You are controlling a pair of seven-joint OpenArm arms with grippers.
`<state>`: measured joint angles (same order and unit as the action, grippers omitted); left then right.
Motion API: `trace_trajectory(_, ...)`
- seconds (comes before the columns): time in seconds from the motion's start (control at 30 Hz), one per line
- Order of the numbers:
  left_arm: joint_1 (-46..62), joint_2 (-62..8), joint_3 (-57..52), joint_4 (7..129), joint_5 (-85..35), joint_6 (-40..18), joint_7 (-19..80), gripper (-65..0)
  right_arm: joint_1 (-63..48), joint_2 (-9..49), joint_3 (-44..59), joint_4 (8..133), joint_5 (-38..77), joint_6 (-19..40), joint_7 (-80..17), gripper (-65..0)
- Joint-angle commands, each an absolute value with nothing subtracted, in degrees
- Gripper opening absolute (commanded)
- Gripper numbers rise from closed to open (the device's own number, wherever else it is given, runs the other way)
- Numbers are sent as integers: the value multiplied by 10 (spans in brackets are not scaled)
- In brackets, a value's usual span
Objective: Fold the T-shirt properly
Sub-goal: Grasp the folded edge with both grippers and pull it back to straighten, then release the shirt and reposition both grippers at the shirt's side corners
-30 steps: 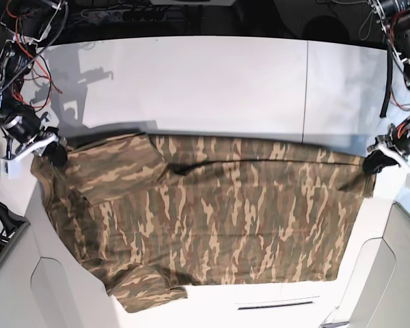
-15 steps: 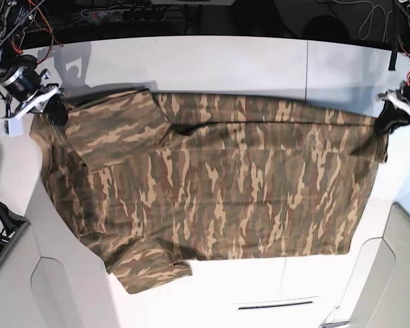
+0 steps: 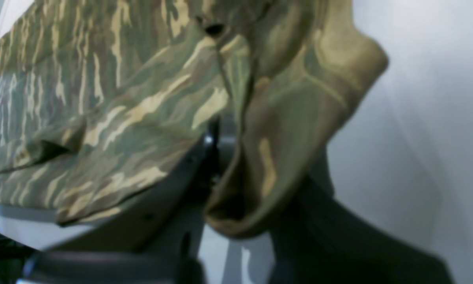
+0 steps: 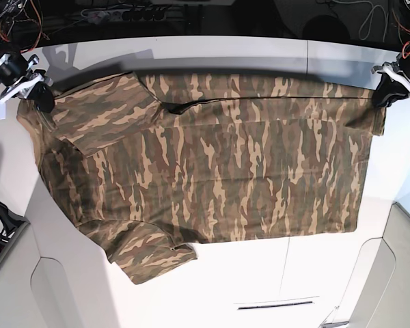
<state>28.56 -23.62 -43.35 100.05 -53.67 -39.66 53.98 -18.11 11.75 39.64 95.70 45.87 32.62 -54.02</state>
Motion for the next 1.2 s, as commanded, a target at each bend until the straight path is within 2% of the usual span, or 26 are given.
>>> trace_trajectory(0.0,286,-246,-439,1009,-544,-400,533,-650,-182,127,403,968,469,328,-532,-650)
trace_trajectory(0.33,294,-246,-440,1009,-547,-400,547,-650,-215,127,403,968,468,328,-526,-650)
trace_trajectory(0.37,298,-246,-440,1009,-547,-400,547,-632,-215,127,403,968,463,328,-526,-650)
trace_trajectory(0.47,308,-246,-440,1009,-548,-400,547,-508,-215,127,403,968,459,328,-525,-650)
trace_trajectory(0.5,310,-246,-440,1009,-548,-400,548,-489,-215,127,403,968,459,328,-525,-626)
trace_trajectory(0.57,313,-246,-440,1009,-549,-400,547,-487,-215,127,404,968,459,328,-524,-473)
trace_trajectory(0.6,313,-246,-442,1009,-555,-400,547,-487,-215,127,406,968,461,328,-522,-419)
trace_trajectory(0.63,313,-246,-446,1009,-563,-400,547,-487,-215,127,409,968,466,328,-521,-392)
trace_trajectory(0.9,306,-247,-535,1009,-622,-400,547,-487,-192,134,516,968,485,328,-505,-389)
trace_trajectory(1.1,294,-246,-539,1009,-621,-400,556,-485,-117,166,538,968,447,328,-499,-389)
trace_trajectory(1.17,294,-246,-539,1009,-620,-400,561,-438,-91,173,537,968,442,328,-499,-389)
